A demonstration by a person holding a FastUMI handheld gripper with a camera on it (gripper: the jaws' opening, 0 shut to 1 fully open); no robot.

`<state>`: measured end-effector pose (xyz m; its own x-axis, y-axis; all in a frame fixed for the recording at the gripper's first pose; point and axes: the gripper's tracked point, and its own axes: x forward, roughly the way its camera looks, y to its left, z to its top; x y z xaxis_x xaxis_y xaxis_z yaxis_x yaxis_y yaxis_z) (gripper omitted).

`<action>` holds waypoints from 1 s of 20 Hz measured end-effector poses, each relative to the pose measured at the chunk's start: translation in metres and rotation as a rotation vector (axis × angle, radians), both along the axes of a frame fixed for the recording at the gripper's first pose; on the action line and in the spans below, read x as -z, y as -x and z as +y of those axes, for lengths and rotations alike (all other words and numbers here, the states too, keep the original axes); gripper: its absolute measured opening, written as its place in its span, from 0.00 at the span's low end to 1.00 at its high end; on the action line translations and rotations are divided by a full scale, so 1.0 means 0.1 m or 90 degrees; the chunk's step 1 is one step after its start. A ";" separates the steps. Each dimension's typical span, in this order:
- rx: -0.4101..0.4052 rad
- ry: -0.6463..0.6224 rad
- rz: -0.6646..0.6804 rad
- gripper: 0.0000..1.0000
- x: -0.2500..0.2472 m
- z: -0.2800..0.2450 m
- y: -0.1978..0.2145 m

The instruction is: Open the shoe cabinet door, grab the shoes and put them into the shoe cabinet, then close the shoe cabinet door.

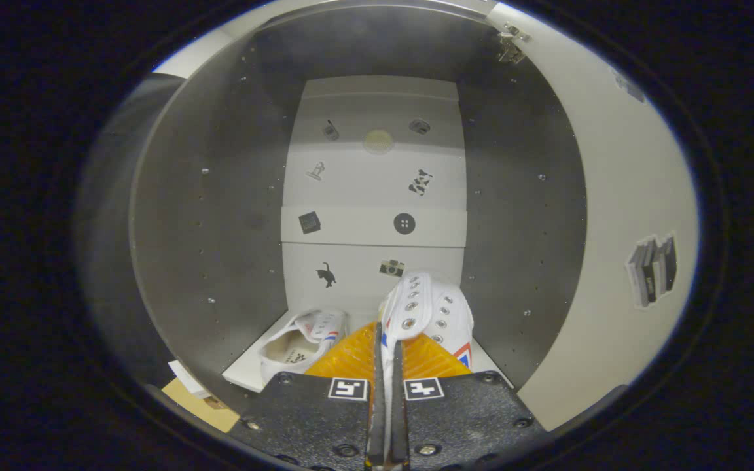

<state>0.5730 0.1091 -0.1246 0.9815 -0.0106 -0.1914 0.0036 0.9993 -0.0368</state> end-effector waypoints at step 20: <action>-0.023 0.099 0.025 0.57 0.45 -0.17 -0.85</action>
